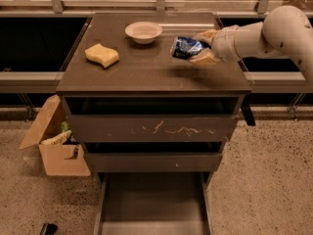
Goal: Pick pepsi can from bottom drawer and place on counter
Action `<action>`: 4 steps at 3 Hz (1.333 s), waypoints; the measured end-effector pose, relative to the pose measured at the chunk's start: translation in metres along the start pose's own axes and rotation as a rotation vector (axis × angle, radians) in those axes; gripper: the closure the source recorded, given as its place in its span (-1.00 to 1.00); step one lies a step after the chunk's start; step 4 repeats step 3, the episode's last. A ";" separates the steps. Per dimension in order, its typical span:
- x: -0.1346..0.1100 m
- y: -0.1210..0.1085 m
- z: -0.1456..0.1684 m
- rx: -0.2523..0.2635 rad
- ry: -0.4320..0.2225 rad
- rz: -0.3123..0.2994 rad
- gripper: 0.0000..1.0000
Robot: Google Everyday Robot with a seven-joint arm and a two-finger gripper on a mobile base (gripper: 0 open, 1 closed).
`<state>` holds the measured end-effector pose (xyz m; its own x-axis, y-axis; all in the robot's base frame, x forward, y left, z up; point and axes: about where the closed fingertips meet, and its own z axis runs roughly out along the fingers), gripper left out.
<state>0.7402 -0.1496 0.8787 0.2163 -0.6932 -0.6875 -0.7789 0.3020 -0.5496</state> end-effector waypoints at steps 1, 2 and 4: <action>0.011 -0.006 0.001 0.016 0.010 0.031 -1.00; 0.015 -0.011 -0.008 0.041 0.012 0.042 -1.00; 0.013 -0.023 -0.045 0.111 0.001 0.041 -1.00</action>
Offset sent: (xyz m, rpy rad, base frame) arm 0.0107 -0.0314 -0.0014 0.0299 0.0063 -0.0868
